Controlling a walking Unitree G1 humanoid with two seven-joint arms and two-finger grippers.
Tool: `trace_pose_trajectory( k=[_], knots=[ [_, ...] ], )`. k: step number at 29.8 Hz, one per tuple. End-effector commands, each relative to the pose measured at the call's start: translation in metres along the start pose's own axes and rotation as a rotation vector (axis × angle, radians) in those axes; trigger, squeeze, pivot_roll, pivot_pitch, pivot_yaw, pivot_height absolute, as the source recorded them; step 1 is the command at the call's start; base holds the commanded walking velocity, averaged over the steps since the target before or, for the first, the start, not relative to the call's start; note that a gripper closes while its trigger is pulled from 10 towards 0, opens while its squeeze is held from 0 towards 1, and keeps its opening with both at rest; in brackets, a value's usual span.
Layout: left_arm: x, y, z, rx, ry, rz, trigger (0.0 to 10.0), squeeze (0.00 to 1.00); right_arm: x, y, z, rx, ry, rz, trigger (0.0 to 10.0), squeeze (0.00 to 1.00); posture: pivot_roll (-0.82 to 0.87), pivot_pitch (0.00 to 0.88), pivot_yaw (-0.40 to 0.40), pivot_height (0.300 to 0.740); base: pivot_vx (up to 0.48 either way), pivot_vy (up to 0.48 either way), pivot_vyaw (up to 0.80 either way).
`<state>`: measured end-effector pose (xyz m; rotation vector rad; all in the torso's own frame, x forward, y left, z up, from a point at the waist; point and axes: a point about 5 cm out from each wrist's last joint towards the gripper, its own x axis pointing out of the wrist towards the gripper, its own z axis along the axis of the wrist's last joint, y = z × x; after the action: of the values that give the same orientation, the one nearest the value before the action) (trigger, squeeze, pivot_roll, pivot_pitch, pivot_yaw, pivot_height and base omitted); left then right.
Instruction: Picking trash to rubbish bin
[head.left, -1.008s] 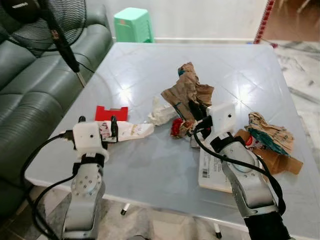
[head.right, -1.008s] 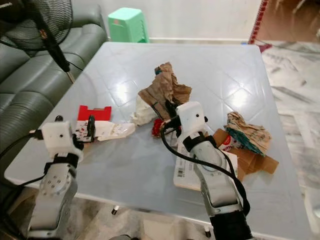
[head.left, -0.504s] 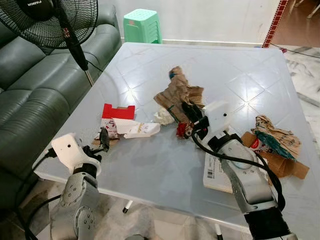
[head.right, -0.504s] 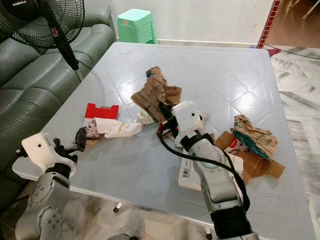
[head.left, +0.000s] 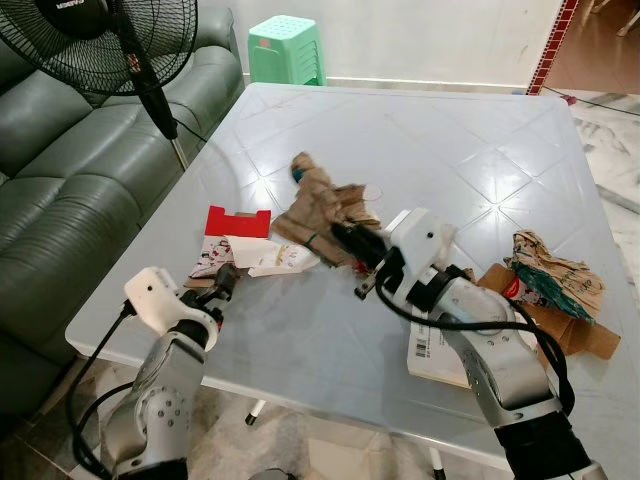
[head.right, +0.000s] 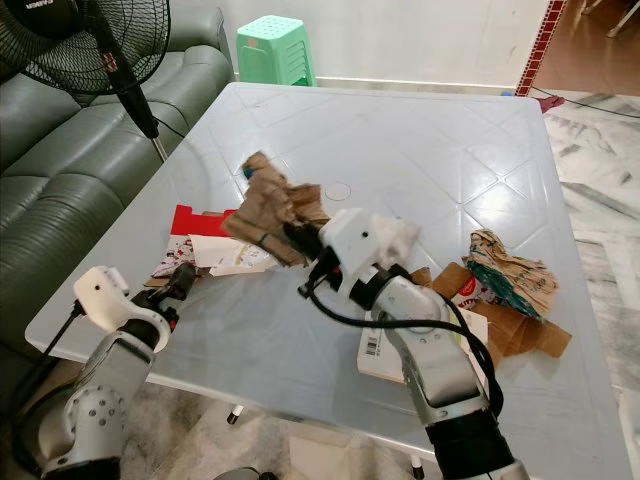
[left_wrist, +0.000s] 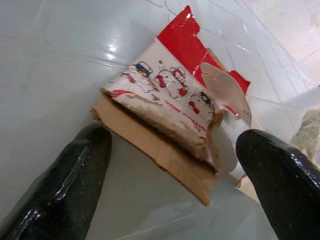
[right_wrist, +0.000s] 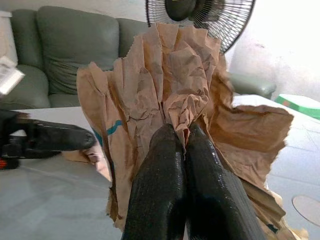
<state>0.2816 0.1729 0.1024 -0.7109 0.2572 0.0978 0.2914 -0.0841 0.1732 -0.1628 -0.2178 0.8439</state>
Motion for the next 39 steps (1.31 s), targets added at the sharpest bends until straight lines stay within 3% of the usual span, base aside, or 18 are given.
trace_pose_trajectory(
  k=[1, 10, 11, 18, 39],
  knots=[
    [0.004, 0.002, -0.008, -0.048, 0.047, 0.003, 10.0, 0.0, 0.001, 0.003, 0.006, -0.007, -0.02, 0.024, 0.0, 0.0, -0.01, 0.089, 0.058, 0.74, 0.0, 0.0, 0.0],
    [0.025, -0.002, 0.0, -0.144, 0.031, -0.012, 10.0, 0.0, -0.001, 0.005, 0.008, 0.006, -0.016, 0.031, 0.0, 0.0, -0.02, 0.096, 0.058, 0.74, 0.0, 0.0, 0.0],
    [0.028, 0.0, 0.002, -0.171, 0.021, -0.001, 0.0, 0.0, -0.001, 0.005, 0.008, 0.007, -0.017, 0.032, 0.0, 0.0, -0.02, 0.096, 0.057, 0.74, 0.0, 0.0, 0.0],
    [0.035, 0.007, 0.004, -0.244, 0.016, 0.041, 0.0, 0.0, -0.001, 0.007, 0.009, 0.012, -0.016, 0.033, 0.0, 0.0, -0.02, 0.1, 0.058, 0.74, 0.0, 0.0, 0.0],
    [0.036, 0.015, 0.0, -0.248, 0.022, 0.077, 0.0, 0.0, -0.003, 0.017, 0.007, 0.046, 0.002, 0.114, 0.0, 0.0, -0.02, 0.083, 0.053, 0.74, 0.0, 0.0, 0.0]
  ],
)
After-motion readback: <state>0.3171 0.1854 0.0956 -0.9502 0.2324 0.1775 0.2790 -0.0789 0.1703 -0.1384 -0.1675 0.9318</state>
